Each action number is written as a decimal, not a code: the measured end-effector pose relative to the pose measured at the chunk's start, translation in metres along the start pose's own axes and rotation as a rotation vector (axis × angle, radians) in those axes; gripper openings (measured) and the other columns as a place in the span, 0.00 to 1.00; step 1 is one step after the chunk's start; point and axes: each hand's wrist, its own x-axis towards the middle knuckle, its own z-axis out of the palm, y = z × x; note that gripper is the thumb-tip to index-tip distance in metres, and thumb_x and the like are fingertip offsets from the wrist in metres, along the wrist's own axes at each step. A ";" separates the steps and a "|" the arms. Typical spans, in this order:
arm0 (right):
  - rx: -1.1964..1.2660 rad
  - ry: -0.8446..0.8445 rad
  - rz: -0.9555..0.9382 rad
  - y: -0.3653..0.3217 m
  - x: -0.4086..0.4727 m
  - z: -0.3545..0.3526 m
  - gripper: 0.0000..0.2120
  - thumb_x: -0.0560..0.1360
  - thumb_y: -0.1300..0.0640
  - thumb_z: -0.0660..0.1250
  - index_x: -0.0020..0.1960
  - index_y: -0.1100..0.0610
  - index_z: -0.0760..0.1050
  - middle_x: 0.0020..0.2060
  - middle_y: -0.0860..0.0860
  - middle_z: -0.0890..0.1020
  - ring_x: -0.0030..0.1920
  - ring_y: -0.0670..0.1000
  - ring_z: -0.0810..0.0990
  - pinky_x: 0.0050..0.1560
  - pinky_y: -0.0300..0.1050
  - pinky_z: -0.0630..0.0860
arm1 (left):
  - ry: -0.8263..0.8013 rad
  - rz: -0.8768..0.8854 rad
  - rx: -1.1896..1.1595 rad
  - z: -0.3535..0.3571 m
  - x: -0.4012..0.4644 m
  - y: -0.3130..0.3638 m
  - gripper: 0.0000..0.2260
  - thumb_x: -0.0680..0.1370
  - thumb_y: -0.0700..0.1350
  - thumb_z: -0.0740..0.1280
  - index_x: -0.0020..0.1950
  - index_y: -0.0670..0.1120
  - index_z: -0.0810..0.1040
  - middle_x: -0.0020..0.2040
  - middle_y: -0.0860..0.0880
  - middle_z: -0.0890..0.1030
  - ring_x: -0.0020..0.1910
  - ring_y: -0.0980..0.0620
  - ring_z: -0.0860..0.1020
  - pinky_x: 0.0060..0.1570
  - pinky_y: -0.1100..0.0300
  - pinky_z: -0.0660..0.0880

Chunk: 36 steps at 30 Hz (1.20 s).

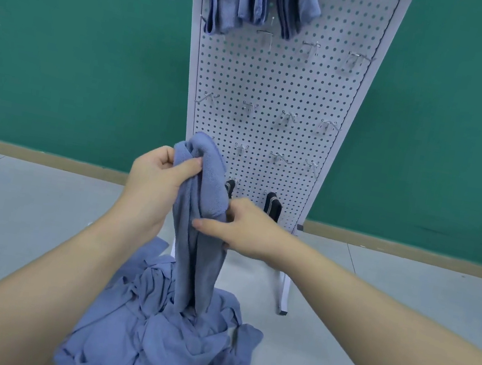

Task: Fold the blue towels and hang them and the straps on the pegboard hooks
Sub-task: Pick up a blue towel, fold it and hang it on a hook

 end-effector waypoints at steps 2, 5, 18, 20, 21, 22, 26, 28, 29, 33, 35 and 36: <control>0.038 0.056 -0.014 -0.005 0.001 -0.002 0.17 0.80 0.49 0.70 0.52 0.65 0.80 0.41 0.52 0.82 0.41 0.49 0.80 0.46 0.49 0.79 | -0.059 -0.010 0.022 0.000 -0.001 0.003 0.10 0.80 0.43 0.71 0.54 0.36 0.77 0.49 0.41 0.84 0.48 0.47 0.83 0.59 0.44 0.78; 0.139 0.175 -0.068 -0.015 0.004 -0.010 0.17 0.79 0.47 0.69 0.54 0.63 0.82 0.47 0.56 0.87 0.48 0.55 0.87 0.53 0.58 0.83 | -0.184 -0.031 0.044 0.003 -0.004 0.005 0.09 0.82 0.44 0.68 0.60 0.41 0.78 0.56 0.39 0.85 0.53 0.46 0.85 0.62 0.44 0.78; 0.217 0.474 -0.056 -0.017 0.010 -0.045 0.31 0.74 0.40 0.70 0.53 0.70 0.76 0.44 0.64 0.84 0.43 0.63 0.84 0.50 0.63 0.83 | -0.425 -0.097 0.262 0.019 -0.013 -0.021 0.09 0.82 0.38 0.68 0.61 0.41 0.81 0.54 0.46 0.87 0.57 0.47 0.85 0.56 0.57 0.82; 0.151 0.375 -0.008 -0.010 0.010 -0.044 0.23 0.78 0.44 0.70 0.57 0.64 0.80 0.50 0.60 0.86 0.50 0.60 0.86 0.55 0.60 0.83 | -0.357 -0.068 0.287 0.019 -0.010 -0.020 0.07 0.81 0.38 0.69 0.58 0.40 0.83 0.52 0.45 0.88 0.56 0.46 0.85 0.59 0.52 0.81; 0.125 0.303 0.017 -0.007 0.010 -0.043 0.20 0.79 0.45 0.70 0.59 0.62 0.80 0.51 0.57 0.87 0.49 0.57 0.86 0.54 0.54 0.84 | -0.326 -0.062 0.284 0.018 -0.008 -0.019 0.07 0.81 0.39 0.69 0.58 0.40 0.83 0.52 0.44 0.88 0.56 0.45 0.85 0.61 0.48 0.81; 0.119 0.223 0.040 -0.005 0.009 -0.042 0.20 0.80 0.45 0.70 0.59 0.62 0.80 0.51 0.54 0.87 0.47 0.54 0.86 0.49 0.47 0.84 | -0.294 -0.065 0.270 0.016 -0.005 -0.018 0.07 0.81 0.40 0.70 0.57 0.40 0.83 0.51 0.43 0.88 0.55 0.44 0.86 0.61 0.45 0.80; 0.106 0.038 0.061 0.001 0.001 -0.036 0.28 0.80 0.42 0.68 0.55 0.71 0.78 0.41 0.54 0.81 0.38 0.49 0.80 0.40 0.36 0.78 | -0.246 -0.091 0.269 0.009 0.000 -0.013 0.07 0.81 0.42 0.71 0.55 0.41 0.84 0.50 0.42 0.88 0.54 0.42 0.86 0.60 0.43 0.81; 0.107 0.035 0.042 0.003 0.001 -0.035 0.27 0.81 0.45 0.69 0.53 0.72 0.76 0.41 0.54 0.80 0.40 0.49 0.80 0.42 0.36 0.79 | -0.284 -0.097 0.316 0.006 0.000 -0.011 0.06 0.82 0.43 0.69 0.55 0.43 0.84 0.50 0.45 0.88 0.54 0.44 0.86 0.54 0.49 0.82; 0.105 0.048 0.033 0.004 0.001 -0.036 0.24 0.81 0.47 0.69 0.52 0.72 0.76 0.40 0.54 0.80 0.39 0.48 0.80 0.42 0.36 0.79 | -0.310 -0.104 0.342 0.005 0.000 -0.010 0.06 0.83 0.42 0.67 0.56 0.45 0.84 0.51 0.47 0.88 0.54 0.46 0.86 0.51 0.53 0.82; 0.173 0.128 -0.016 0.003 0.003 -0.040 0.13 0.82 0.56 0.69 0.44 0.64 0.78 0.37 0.52 0.81 0.35 0.45 0.79 0.40 0.37 0.79 | -0.486 -0.180 0.328 0.003 -0.003 -0.009 0.19 0.82 0.32 0.61 0.69 0.48 0.77 0.62 0.51 0.85 0.64 0.52 0.81 0.65 0.54 0.75; 0.195 0.204 -0.062 0.001 0.005 -0.041 0.16 0.82 0.54 0.69 0.48 0.68 0.79 0.39 0.55 0.81 0.40 0.48 0.79 0.46 0.50 0.82 | -0.535 -0.179 0.369 0.003 -0.006 -0.009 0.21 0.82 0.31 0.61 0.70 0.50 0.76 0.63 0.52 0.84 0.65 0.53 0.81 0.66 0.53 0.75; 0.195 0.245 -0.087 -0.002 0.006 -0.041 0.20 0.80 0.50 0.70 0.50 0.69 0.79 0.40 0.59 0.81 0.42 0.50 0.77 0.52 0.59 0.81 | -0.551 -0.177 0.396 0.003 -0.007 -0.010 0.19 0.83 0.33 0.62 0.70 0.49 0.76 0.62 0.51 0.85 0.63 0.53 0.82 0.65 0.52 0.76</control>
